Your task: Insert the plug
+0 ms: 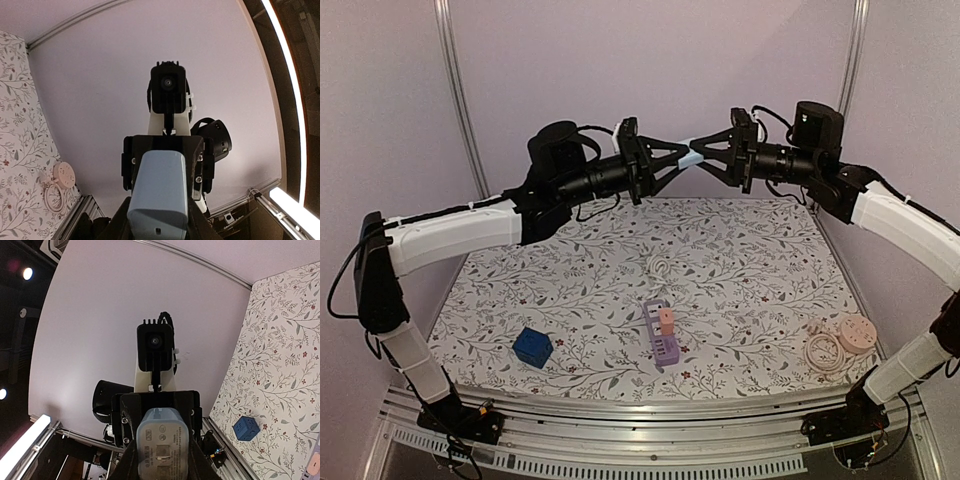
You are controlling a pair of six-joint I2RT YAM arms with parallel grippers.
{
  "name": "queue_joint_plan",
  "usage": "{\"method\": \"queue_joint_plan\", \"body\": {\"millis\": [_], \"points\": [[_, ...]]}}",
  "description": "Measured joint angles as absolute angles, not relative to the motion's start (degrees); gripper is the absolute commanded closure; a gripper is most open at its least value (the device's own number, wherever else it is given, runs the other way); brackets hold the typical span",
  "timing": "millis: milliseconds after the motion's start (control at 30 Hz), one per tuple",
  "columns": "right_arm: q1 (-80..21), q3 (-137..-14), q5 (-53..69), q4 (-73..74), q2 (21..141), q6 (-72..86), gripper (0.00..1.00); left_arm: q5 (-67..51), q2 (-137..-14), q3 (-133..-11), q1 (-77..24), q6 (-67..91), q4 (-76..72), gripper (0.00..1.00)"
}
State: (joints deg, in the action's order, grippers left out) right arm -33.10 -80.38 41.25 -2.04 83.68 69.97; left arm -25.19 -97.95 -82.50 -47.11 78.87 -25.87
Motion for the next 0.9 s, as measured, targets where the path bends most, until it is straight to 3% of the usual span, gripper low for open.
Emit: {"method": "queue_joint_plan", "body": {"millis": [167,200,267,367,500,667,900], "points": [[-33.1,-80.2,41.5,-2.4,83.6,70.0,0.97,-25.3,-97.9,-82.4,-47.1,78.9,-25.9,1.00],[-33.1,-80.1,41.6,-2.5,83.6,70.0,0.91,-25.4,-97.8,-82.2,-47.1,78.9,-26.0,1.00],[-33.1,-79.9,42.0,-2.4,83.6,69.8,0.68,-25.4,-97.1,-81.1,-47.1,78.9,-26.0,1.00],[-33.6,-79.7,42.2,-1.2,83.6,69.1,0.44,-25.3,-94.9,-78.5,-47.3,78.2,-25.6,1.00],[-33.6,-79.2,41.3,3.0,82.4,67.1,0.23,-24.3,-88.9,-72.0,-47.2,76.5,-23.9,1.00],[-33.3,-79.1,39.3,9.9,81.3,62.7,0.11,-22.5,-81.1,-65.5,-47.2,73.0,-18.0,1.00],[-32.6,-79.2,35.5,19.2,81.1,57.2,0.03,-20.1,-75.6,-66.8,-46.6,62.2,2.7,1.00]]}}
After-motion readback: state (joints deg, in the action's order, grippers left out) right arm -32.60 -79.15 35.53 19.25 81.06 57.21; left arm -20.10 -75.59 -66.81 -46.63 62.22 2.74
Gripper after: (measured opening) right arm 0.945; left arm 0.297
